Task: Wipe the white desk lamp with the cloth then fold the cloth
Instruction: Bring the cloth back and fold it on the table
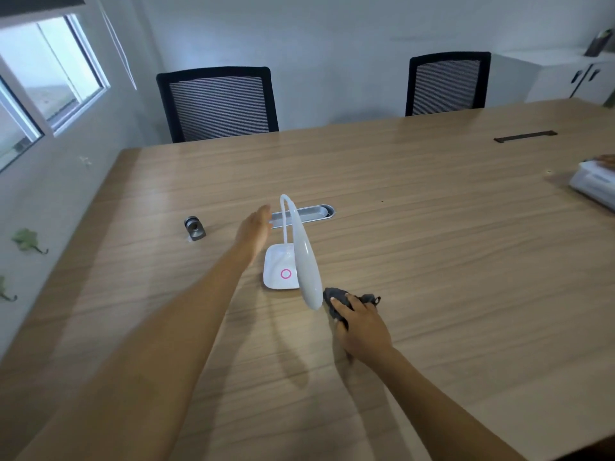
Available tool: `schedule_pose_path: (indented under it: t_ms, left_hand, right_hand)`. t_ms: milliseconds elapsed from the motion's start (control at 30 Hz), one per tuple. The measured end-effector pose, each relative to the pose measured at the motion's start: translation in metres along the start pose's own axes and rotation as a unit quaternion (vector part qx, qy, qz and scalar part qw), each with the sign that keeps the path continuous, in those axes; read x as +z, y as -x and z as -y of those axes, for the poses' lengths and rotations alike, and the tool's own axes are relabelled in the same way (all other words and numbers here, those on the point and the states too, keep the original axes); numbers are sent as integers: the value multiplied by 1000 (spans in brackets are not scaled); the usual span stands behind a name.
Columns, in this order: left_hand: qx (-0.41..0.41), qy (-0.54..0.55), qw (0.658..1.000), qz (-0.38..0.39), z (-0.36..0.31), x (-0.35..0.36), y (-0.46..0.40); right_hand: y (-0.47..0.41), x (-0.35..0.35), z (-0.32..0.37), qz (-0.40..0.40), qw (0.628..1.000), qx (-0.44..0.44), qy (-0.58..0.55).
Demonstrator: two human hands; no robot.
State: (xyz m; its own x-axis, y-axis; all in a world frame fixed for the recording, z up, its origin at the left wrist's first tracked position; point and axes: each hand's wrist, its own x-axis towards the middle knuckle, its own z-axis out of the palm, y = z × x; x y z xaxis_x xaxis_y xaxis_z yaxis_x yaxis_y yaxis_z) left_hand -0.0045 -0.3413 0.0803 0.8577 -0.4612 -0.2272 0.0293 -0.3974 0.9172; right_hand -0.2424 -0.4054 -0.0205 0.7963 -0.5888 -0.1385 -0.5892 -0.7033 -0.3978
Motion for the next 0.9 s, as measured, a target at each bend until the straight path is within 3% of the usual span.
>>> schedule_pose_path:
  t_ms: [133,333,400,533,667,767,900]
  left_hand:
    - [14,-114,993,-16,50,-11,36]
    - [21,-178,983,26,126,-17,98]
    - [21,-175,983,54,139,-14,116]
    - [55,-195,970,133,147,-24,135]
    - [31,-178,980,81,150,-44,139]
    - [4,-187,981,41,158,-67,138]
    - [2,-182,983,15,158,-101,137]
  right_hand:
    - [-4,-10,-3,2,999,-15,-40]
    - [5,-16,26,-64,969,47,-232]
    - [9,-8,40,-51,927,89,-361]
    - [16,7,74,18,808,154,-569]
    - [19,17,96,73,742,192,-638]
    - [20,23,106,114,742,193,-632]
    - [19,30,124,120,786,173,-581]
